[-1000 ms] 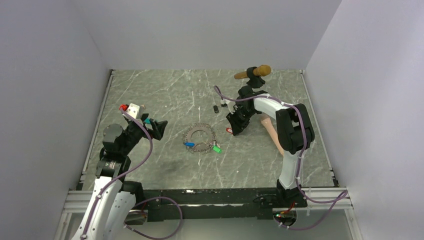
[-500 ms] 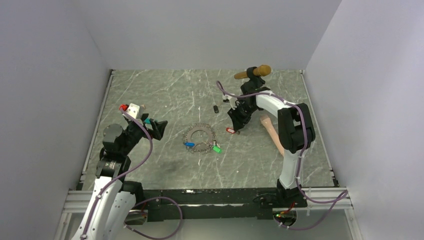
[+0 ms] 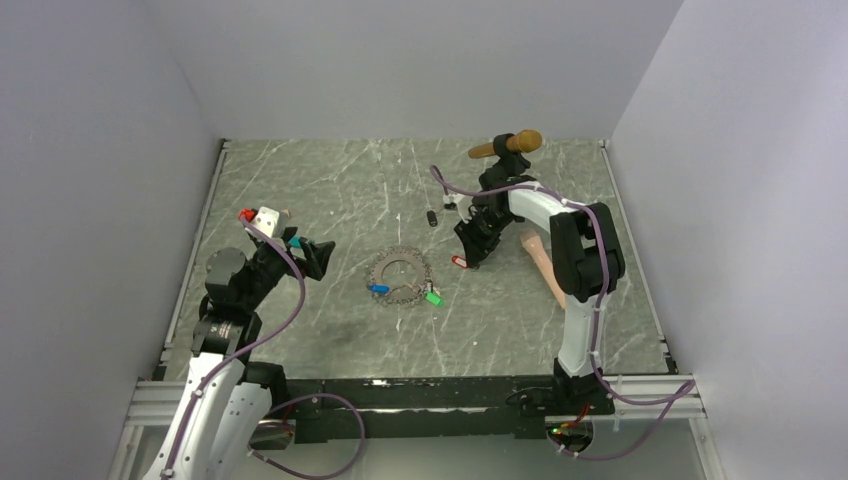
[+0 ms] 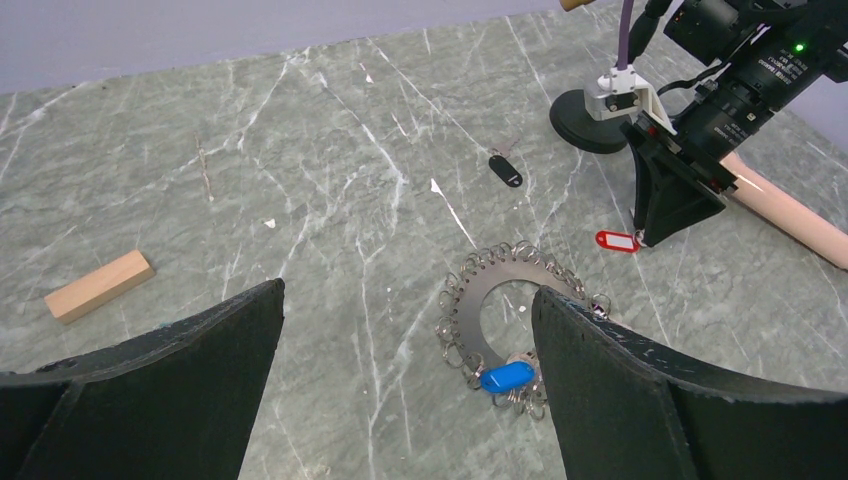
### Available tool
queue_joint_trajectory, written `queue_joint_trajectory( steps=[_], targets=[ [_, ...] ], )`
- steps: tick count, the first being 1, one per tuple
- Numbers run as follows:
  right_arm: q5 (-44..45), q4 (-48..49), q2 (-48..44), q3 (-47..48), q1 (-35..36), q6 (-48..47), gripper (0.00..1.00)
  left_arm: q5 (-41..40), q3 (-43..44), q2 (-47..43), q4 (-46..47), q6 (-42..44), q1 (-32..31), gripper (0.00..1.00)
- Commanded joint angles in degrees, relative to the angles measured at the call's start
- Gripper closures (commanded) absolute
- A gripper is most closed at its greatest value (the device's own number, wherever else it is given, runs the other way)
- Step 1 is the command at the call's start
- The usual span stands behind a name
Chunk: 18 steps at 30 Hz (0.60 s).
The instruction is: Put the keys on the keyring
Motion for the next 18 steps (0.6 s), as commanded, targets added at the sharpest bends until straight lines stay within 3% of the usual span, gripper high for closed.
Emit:
queue_joint_trajectory(
  steps=[1, 18],
  targets=[
    [-2.51, -1.73, -0.27, 1.02, -0.05, -2.03, 0.64, 0.91, 2.39, -0.45, 0.98, 0.26, 0.11, 0.00],
    [-1.21, -0.68, -0.03, 0.58, -0.05, -0.96, 0.90, 0.98, 2.43, -0.40, 0.97, 0.37, 0.11, 0.00]
  ],
)
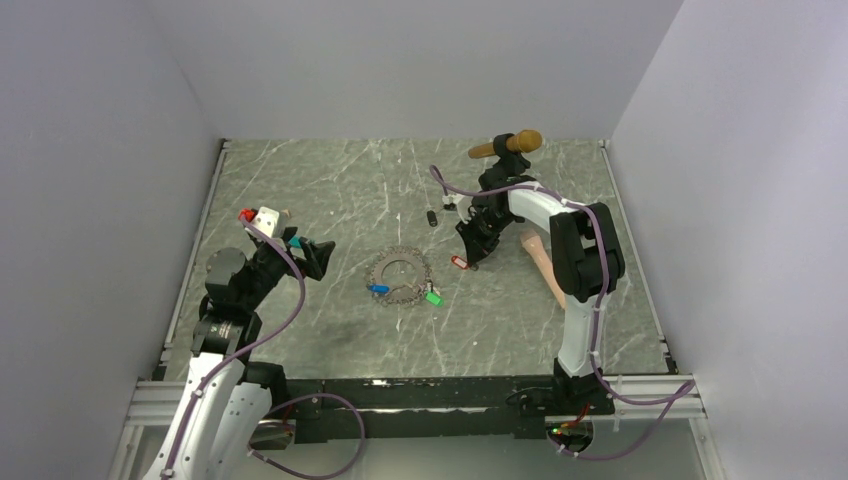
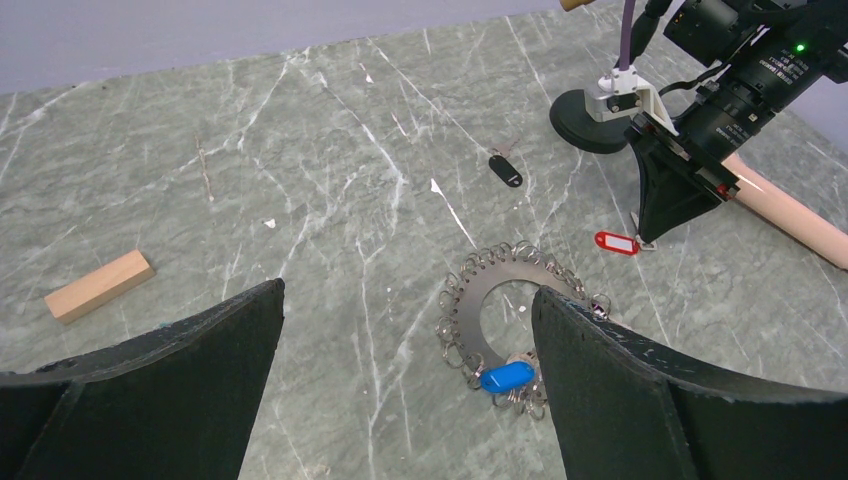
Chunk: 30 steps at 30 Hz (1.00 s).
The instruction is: Put the keys on the keyring
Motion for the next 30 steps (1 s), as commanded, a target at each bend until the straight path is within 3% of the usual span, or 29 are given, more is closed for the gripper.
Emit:
queue_joint_trajectory(
  steps=[1, 4, 11, 18, 22, 25, 30],
  targets=[
    [0.00, 0.12, -0.02, 0.57, -0.11, -0.41, 0.92, 0.99, 2.43, -0.46, 0.97, 0.35, 0.15, 0.00],
    [-0.30, -0.02, 0.07, 0.54, -0.09, -0.52, 1.00, 0.94, 2.43, -0.48, 0.89, 0.35, 0.11, 0.02],
    [-2.69, -1.44, -1.32, 1.00, -0.16, -1.99, 1.00, 3.46, 2.22, -0.41, 1.42, 0.36, 0.19, 0.02],
    [-12.02, -6.80, -8.75, 0.55, -1.21, -8.66, 1.00, 17.47, -0.05, 0.75, 8.60, -1.43, -0.08, 0.01],
    [-15.78, -5.92, -17.22, -3.88, -1.26, -11.54, 1.00, 23.19, -1.45, 1.94, 14.68, -8.38, -1.40, 0.01],
    [-18.74, -5.40, -23.17, -7.20, -1.24, -13.31, 1.00, 21.25, -3.61, 1.04, 19.15, -15.21, -6.15, 0.02],
    [-22.76, -5.17, -30.22, -11.93, -1.23, -15.92, 1.00, 8.61, -8.25, -3.17, 22.96, -17.58, -20.64, 0.01]
  ],
)
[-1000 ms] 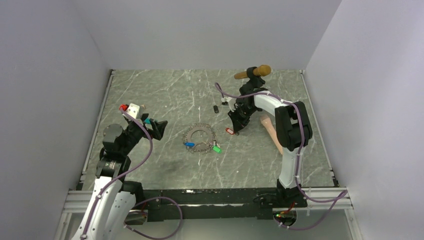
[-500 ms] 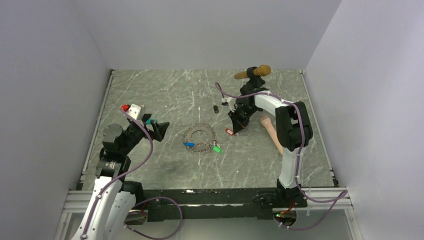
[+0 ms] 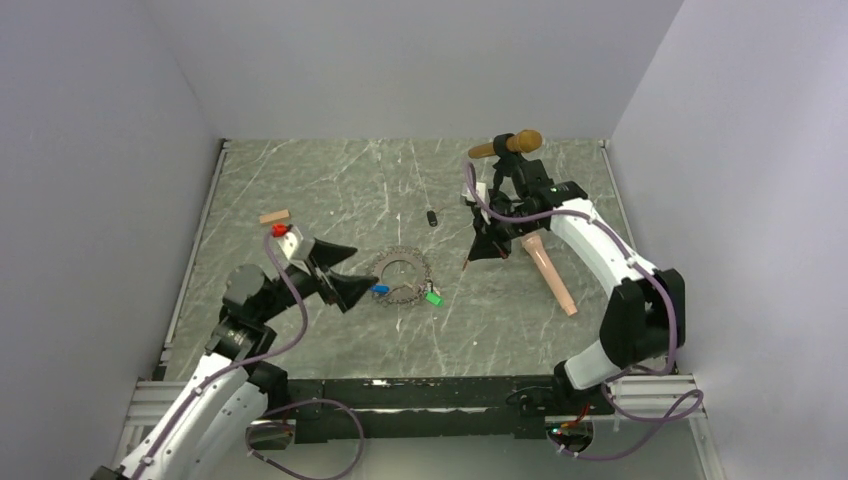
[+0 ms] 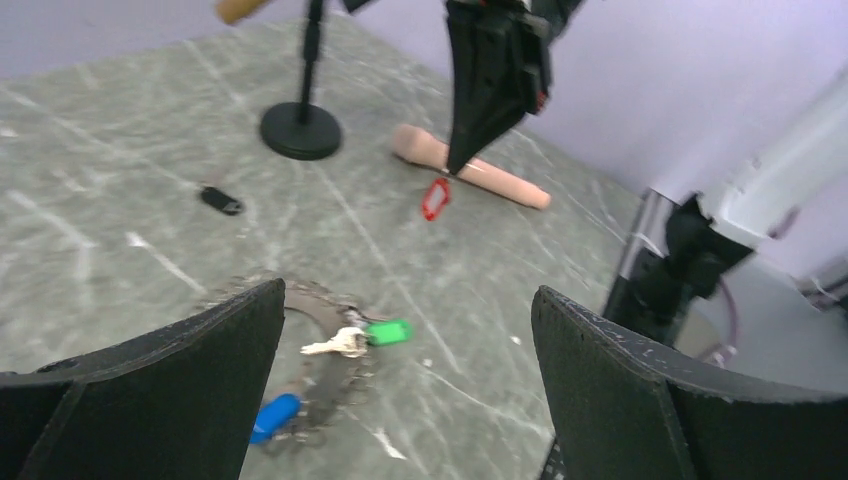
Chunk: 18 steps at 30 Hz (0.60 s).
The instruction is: Put the keys on the keyring
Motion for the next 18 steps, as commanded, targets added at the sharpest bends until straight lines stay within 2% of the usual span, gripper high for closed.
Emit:
queue_joint_trajectory(
  steps=[1, 6, 10, 18],
  targets=[
    [-7.03, -0.80, -4.67, -4.05, -0.02, -5.35, 1.00, -9.78, -3.22, -3.24, 8.31, -4.71, -11.83, 0.02],
    [-9.40, -3.39, -7.52, -6.13, -0.01, -8.35, 1.00, -22.82, -5.24, 0.00, 12.32, 0.18, -26.74, 0.08],
    [-10.24, -3.63, -9.57, -8.17, -0.01, -9.72, 1.00, -27.83, -4.05, 8.93, 17.47, 4.94, -34.85, 0.12],
    [-11.46, -4.37, -10.47, -9.32, 0.00, -11.29, 1.00, -31.01, -2.80, 21.02, 28.54, 7.38, -40.00, 0.13]
  ],
)
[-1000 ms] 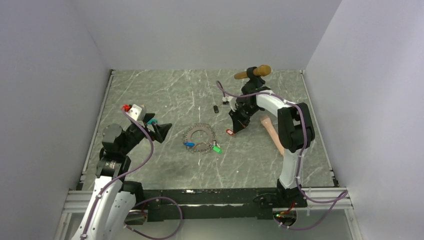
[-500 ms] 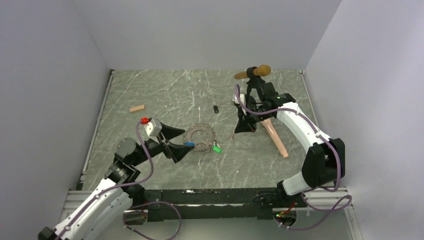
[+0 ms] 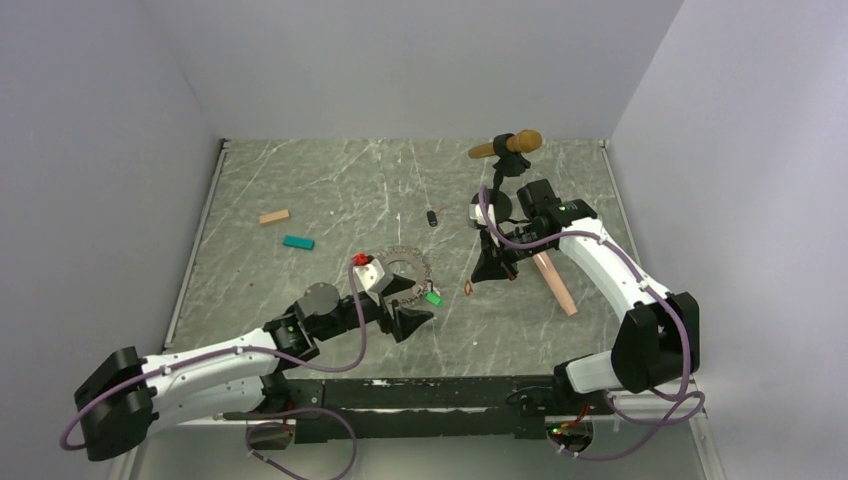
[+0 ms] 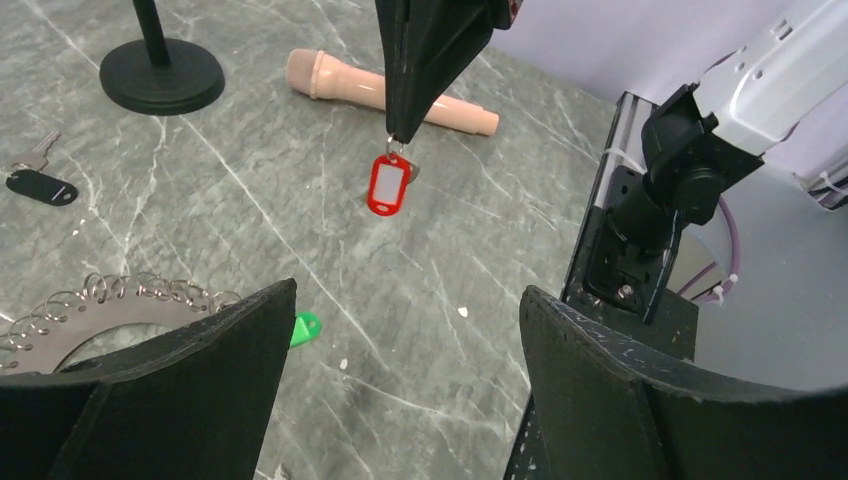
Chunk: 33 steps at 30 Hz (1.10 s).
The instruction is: Put the keys on the keyring
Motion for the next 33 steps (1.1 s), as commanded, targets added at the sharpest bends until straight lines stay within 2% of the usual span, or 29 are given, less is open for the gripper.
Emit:
queue_joint_trajectory(
  steps=[1, 17, 31, 33],
  targets=[
    [-3.80, -0.63, -1.23, 0.15, -0.07, -3.45, 1.00, -3.88, 2.11, 2.84, 11.46, 2.00, -1.72, 0.13],
    [-5.75, -0.64, -0.71, -0.31, -0.05, -3.92, 1.00, -5.45, -0.08, 12.87, 30.70, 5.64, -5.39, 0.16],
    [-7.04, -0.36, 0.01, -0.82, -0.11, -4.64, 1.00, -5.07, 1.80, 19.09, 34.88, 7.38, -5.92, 0.17],
    [-7.17, -0.33, 0.06, -0.90, -0.07, -4.64, 1.00, -4.15, 2.33, 20.42, 35.67, 7.71, -5.88, 0.21]
  ],
)
